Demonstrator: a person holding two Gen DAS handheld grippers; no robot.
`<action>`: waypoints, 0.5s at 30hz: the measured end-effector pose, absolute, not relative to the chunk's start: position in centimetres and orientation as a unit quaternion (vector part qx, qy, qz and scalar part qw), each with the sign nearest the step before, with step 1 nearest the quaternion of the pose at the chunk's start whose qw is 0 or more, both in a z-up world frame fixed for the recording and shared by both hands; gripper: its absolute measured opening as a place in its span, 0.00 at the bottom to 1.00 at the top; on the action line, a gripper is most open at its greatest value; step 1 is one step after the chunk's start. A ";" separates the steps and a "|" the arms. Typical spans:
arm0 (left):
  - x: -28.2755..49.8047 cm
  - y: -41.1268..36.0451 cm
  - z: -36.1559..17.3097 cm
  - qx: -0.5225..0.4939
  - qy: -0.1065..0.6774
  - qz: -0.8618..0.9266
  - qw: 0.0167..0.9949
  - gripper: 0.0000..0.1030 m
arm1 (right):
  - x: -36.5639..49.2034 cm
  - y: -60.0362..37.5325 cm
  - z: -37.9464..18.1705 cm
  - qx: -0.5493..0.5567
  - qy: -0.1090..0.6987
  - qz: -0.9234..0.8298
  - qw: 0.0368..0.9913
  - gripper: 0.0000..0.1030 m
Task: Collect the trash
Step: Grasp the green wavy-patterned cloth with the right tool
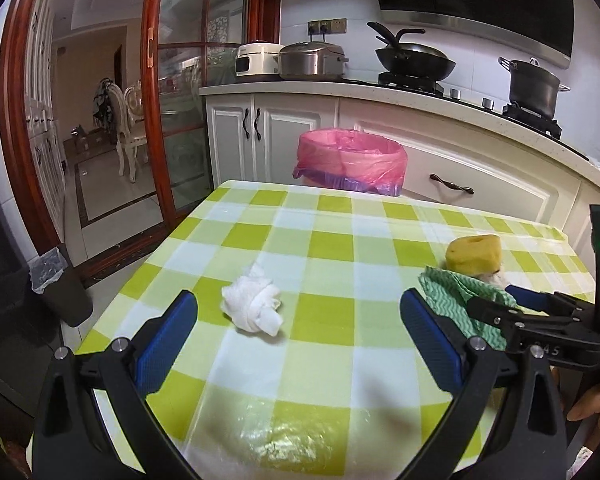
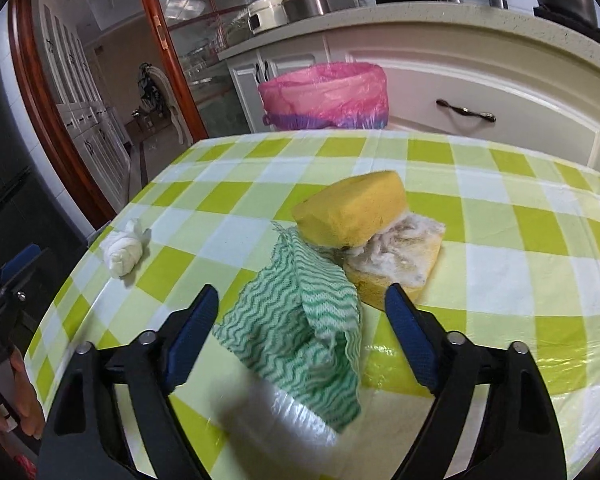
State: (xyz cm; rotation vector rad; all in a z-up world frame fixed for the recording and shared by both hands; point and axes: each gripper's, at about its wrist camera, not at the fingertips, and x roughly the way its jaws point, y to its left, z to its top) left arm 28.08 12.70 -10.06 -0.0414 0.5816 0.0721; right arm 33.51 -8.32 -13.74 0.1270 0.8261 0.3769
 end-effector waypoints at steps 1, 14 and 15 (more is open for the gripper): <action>28.4 12.7 -10.2 -0.016 0.288 0.036 0.957 0.95 | 33.8 -8.3 -14.0 0.063 0.405 0.181 0.894 0.69; 33.3 15.0 -13.9 -0.064 0.360 0.062 0.929 0.91 | 33.8 -8.3 -15.0 0.074 0.428 0.213 0.875 0.20; 33.6 15.2 -14.1 -0.068 0.363 0.065 0.927 0.90 | 33.7 -8.3 -14.8 0.073 0.427 0.215 0.875 0.20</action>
